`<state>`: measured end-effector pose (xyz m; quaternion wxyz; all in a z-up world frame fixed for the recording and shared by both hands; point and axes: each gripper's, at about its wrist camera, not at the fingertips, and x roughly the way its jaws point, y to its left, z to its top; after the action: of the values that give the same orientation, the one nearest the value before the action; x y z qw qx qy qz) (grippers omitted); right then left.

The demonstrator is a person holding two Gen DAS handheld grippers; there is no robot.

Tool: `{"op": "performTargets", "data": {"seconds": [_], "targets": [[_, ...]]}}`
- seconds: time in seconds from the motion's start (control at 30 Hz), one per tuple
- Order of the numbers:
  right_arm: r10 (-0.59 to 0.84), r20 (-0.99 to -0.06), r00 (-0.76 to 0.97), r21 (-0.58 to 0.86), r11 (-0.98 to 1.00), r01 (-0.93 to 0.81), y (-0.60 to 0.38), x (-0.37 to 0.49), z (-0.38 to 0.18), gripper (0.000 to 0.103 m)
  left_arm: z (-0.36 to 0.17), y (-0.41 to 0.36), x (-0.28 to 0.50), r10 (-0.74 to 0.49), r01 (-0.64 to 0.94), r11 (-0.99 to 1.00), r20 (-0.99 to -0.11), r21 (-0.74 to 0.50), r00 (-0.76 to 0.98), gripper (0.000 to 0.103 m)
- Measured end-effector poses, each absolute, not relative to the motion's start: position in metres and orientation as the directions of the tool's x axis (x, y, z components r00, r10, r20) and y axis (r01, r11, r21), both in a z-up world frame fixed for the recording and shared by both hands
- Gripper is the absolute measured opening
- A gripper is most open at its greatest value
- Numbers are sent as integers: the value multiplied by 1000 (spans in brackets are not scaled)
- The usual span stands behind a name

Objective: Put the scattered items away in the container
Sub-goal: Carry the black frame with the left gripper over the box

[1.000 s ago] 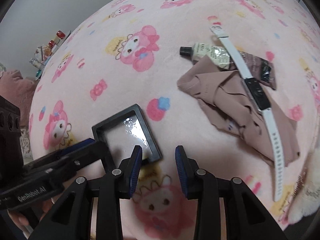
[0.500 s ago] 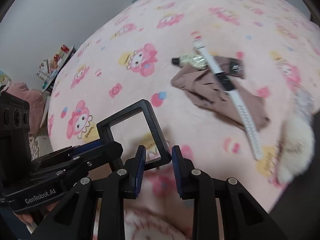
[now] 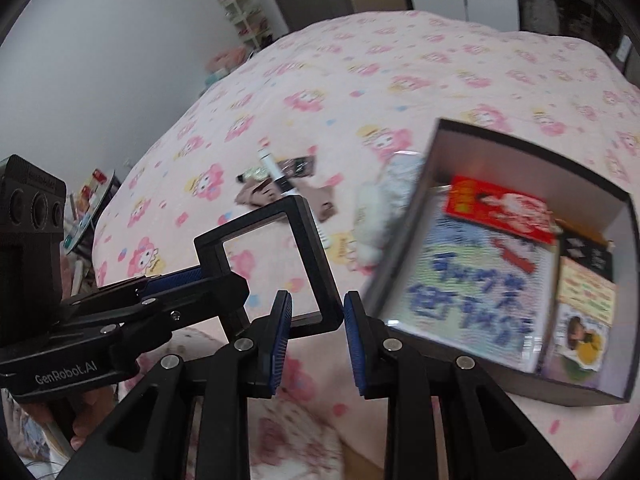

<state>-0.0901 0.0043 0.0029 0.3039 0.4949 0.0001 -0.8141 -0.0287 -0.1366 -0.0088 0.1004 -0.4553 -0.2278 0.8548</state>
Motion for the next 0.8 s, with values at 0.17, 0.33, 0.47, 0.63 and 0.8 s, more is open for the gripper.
{"op": "performTargets", "data": {"seconds": [0.17, 0.33, 0.47, 0.63, 0.8], "targets": [[-481, -816, -321, 308, -832, 462, 51, -119, 0, 23, -2, -87, -78, 372, -15, -904, -770, -427, -518, 34], [-469, -813, -346, 316, -854, 414, 90, -147, -10, 23, -16, -54, -111, 378, -33, -909, -790, -415, -483, 34], [-509, -797, -324, 397, -847, 354, 120, -164, -26, 23, -37, -39, -131, 416, -33, -895, -804, -445, -425, 34], [-524, -809, -266, 456, -845, 280, 142, -177, -53, 23, -74, -18, -150, 372, -2, -919, -868, -394, -330, 34], [-532, -831, -163, 494, -840, 224, 145, -182, -83, 23, -104, -14, -160, 342, 57, -930, -913, -362, -223, 34]]}}
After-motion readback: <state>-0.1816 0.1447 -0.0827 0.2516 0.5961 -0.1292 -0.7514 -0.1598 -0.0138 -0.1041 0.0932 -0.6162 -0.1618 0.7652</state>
